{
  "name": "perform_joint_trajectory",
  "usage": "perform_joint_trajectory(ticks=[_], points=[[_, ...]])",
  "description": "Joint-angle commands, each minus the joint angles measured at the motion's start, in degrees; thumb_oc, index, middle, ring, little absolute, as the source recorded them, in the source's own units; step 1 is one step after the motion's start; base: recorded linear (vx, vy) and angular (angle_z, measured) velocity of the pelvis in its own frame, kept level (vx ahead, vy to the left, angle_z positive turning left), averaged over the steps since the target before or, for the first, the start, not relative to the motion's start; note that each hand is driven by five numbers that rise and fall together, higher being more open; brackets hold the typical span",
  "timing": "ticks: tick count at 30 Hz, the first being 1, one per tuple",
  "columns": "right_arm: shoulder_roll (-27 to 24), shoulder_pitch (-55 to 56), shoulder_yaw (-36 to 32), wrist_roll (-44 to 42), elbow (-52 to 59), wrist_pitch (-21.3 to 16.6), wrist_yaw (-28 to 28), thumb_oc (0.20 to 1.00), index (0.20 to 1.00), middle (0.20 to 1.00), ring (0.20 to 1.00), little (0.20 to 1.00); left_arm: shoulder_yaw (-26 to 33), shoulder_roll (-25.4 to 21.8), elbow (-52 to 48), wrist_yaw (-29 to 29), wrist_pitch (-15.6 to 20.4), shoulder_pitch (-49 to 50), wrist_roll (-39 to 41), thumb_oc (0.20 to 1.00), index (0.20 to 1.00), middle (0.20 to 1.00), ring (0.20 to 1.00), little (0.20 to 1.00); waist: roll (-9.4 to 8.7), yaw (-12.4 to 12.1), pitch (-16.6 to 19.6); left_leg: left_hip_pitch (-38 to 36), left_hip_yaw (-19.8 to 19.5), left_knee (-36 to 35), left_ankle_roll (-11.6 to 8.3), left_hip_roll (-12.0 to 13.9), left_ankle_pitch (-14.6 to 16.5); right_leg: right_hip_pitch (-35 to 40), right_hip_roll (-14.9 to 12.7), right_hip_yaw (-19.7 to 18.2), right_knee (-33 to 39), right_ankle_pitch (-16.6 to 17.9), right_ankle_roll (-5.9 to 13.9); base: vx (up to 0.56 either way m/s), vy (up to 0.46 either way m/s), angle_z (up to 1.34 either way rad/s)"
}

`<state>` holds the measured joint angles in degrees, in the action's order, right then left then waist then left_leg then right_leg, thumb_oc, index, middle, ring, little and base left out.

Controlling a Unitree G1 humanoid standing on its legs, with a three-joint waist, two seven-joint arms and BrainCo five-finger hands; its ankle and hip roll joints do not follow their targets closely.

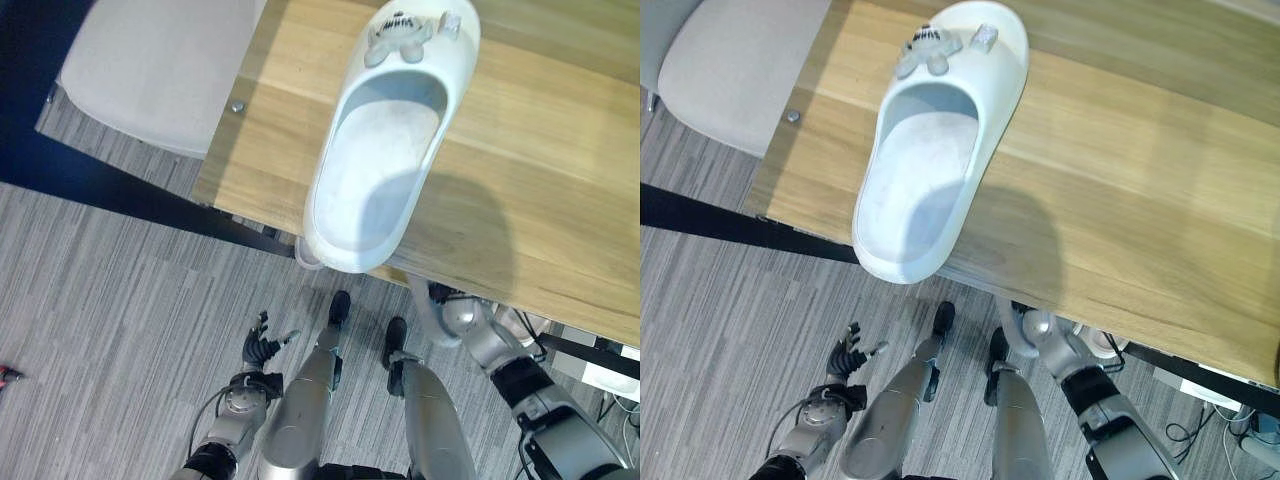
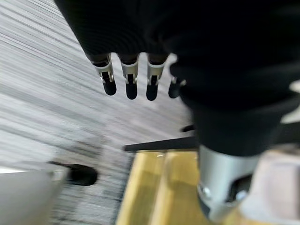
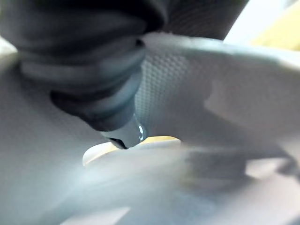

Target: Arrange the slippers neatly on the shoe rack.

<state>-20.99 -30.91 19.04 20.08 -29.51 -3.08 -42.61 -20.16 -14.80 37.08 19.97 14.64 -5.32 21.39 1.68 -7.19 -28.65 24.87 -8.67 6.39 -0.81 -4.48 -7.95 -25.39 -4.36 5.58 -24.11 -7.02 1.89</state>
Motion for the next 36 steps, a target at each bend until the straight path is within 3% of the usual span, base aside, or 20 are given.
perform_joint_trajectory(ticks=[1,7,20,22,23,26,36], points=[[0.15,0.57,-0.57,-1.27,-0.35,-0.54,-4.44,0.200,0.200,0.200,0.200,0.200,-1.31,-0.46,-0.46,0.25,1.93,2.74,0.72,1.000,1.000,1.000,1.000,1.000,-0.62,-0.82,5.80,4.85,-0.17,7.71,-0.45,0.83,6.29,1.99,-2.55,-4.13,6.27,1.37,3.21,0.00,0.031,0.04],[-0.42,-10.05,-0.26,-5.05,-12.92,0.46,-7.03,0.200,0.200,0.200,0.200,0.200,-3.21,-1.38,-3.38,0.31,3.19,1.45,2.19,1.000,1.000,1.000,1.000,1.000,0.07,-2.77,4.65,9.25,-0.36,11.84,-0.15,-0.34,7.93,-2.14,-3.07,-4.32,1.32,-0.62,2.93,0.00,0.020,0.03],[-0.78,-25.64,6.42,-8.91,-30.97,1.31,-4.22,0.200,0.200,0.200,0.200,0.200,-6.48,-3.37,-9.43,-0.35,4.94,-0.73,4.59,1.000,1.000,1.000,1.000,1.000,1.67,-6.35,4.39,18.70,-1.85,20.25,0.12,-2.77,10.03,-11.33,-4.30,-4.40,-9.31,-4.56,1.83,-0.01,0.019,0.14],[-1.06,-28.01,7.59,-9.22,-34.59,1.48,-3.71,0.200,0.200,0.200,0.200,0.200,-6.90,-3.77,-10.18,-0.54,5.08,-0.78,4.86,1.000,1.000,1.000,1.000,1.000,1.89,-7.06,4.18,19.89,-1.86,21.92,0.29,-3.18,10.62,-12.69,-4.52,-4.56,-11.35,-5.41,1.62,0.03,0.000,0.06],[-1.39,-29.17,7.79,-9.69,-35.48,1.47,-3.47,0.200,0.200,0.200,0.200,0.200,-7.00,-4.07,-10.69,-0.62,5.16,-0.85,5.12,1.000,1.000,1.000,1.000,1.000,1.68,-7.27,3.97,19.85,-1.79,23.54,0.38,-3.53,12.88,-12.46,-4.78,-4.76,-12.87,-7.57,1.65,0.06,-0.020,0.09],[-1.58,-31.86,8.16,-11.62,-39.53,1.38,-2.92,0.200,0.200,0.200,0.200,0.200,-7.71,-4.70,-12.69,-0.86,5.16,-1.03,5.59,1.000,1.000,1.000,1.000,1.000,2.12,-8.37,3.73,21.61,-2.37,26.12,0.59,-4.16,13.66,-14.27,-4.87,-4.83,-15.87,-8.73,1.33,0.01,-0.013,0.17],[-1.21,-36.13,9.48,-14.83,-45.85,1.84,-0.34,0.200,0.200,0.200,0.200,0.200,-8.73,-6.60,-16.09,-2.33,4.48,0.26,6.23,1.000,1.000,1.000,1.000,1.000,3.20,-10.60,3.62,23.26,-3.52,27.52,0.67,-5.06,13.97,-15.42,-5.93,-4.18,-18.38,-10.37,1.00,0.01,-0.013,0.08]])
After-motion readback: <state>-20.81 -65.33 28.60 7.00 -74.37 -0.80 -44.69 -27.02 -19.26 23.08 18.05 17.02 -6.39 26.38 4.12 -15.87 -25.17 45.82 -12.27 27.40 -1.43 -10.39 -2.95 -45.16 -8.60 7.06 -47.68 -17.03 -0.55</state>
